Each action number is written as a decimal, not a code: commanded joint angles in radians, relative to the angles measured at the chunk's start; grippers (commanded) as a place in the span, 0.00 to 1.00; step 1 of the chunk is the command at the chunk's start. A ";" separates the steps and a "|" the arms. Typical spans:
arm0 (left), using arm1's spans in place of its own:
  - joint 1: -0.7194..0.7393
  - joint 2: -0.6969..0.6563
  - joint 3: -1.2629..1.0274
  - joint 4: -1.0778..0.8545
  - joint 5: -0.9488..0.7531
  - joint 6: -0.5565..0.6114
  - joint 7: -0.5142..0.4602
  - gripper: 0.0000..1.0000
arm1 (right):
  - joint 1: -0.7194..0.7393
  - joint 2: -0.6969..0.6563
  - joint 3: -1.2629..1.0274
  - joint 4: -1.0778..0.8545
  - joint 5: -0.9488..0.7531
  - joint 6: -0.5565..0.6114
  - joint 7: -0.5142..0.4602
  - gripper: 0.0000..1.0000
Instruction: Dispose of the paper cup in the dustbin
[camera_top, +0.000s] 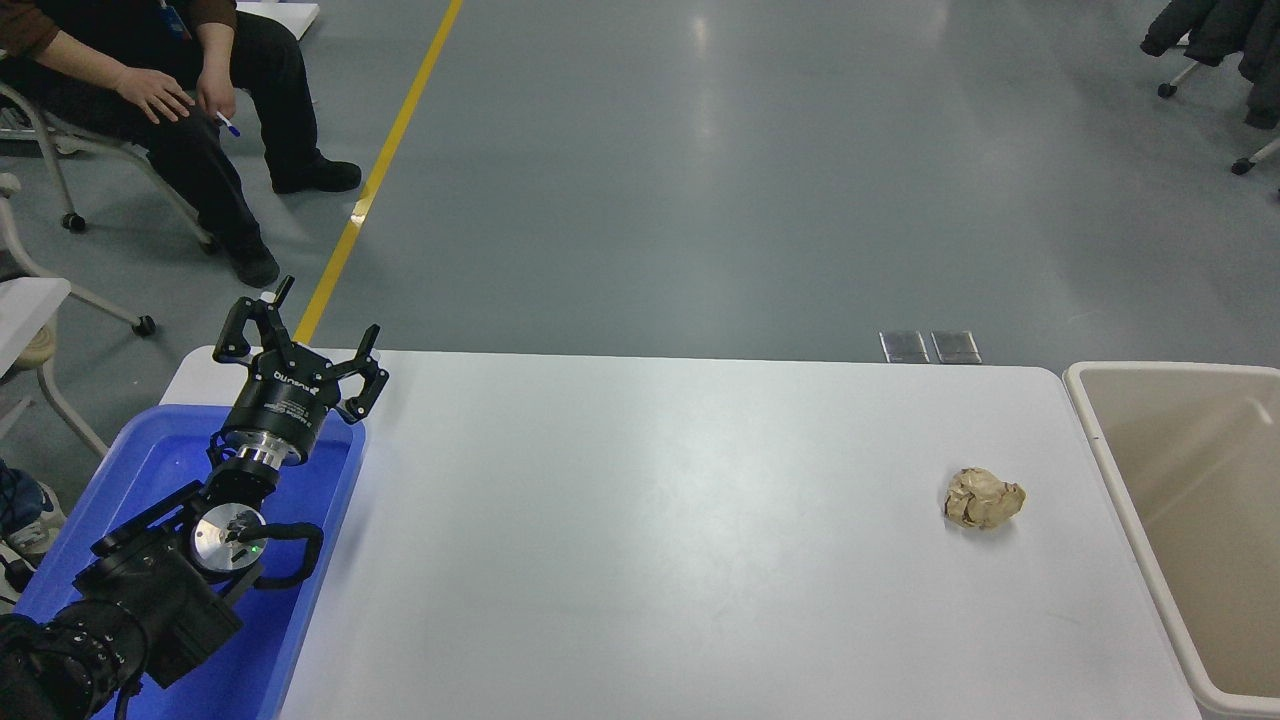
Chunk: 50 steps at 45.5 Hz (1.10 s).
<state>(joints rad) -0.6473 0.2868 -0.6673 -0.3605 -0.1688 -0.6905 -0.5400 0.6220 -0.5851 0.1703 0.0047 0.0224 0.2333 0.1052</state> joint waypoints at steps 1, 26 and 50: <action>0.000 0.000 0.000 0.000 0.000 0.000 0.000 1.00 | -0.036 0.076 0.170 -0.008 0.123 -0.086 -0.117 0.00; 0.000 0.000 0.000 0.000 0.000 0.000 0.000 1.00 | -0.036 0.151 0.362 0.003 0.192 -0.164 -0.188 0.00; 0.000 0.000 0.000 0.000 0.000 0.000 0.000 1.00 | -0.028 0.215 0.425 0.005 0.192 -0.210 -0.197 0.43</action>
<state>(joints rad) -0.6474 0.2869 -0.6673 -0.3604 -0.1687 -0.6903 -0.5399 0.5927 -0.3991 0.5725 0.0094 0.2130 0.0342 -0.0887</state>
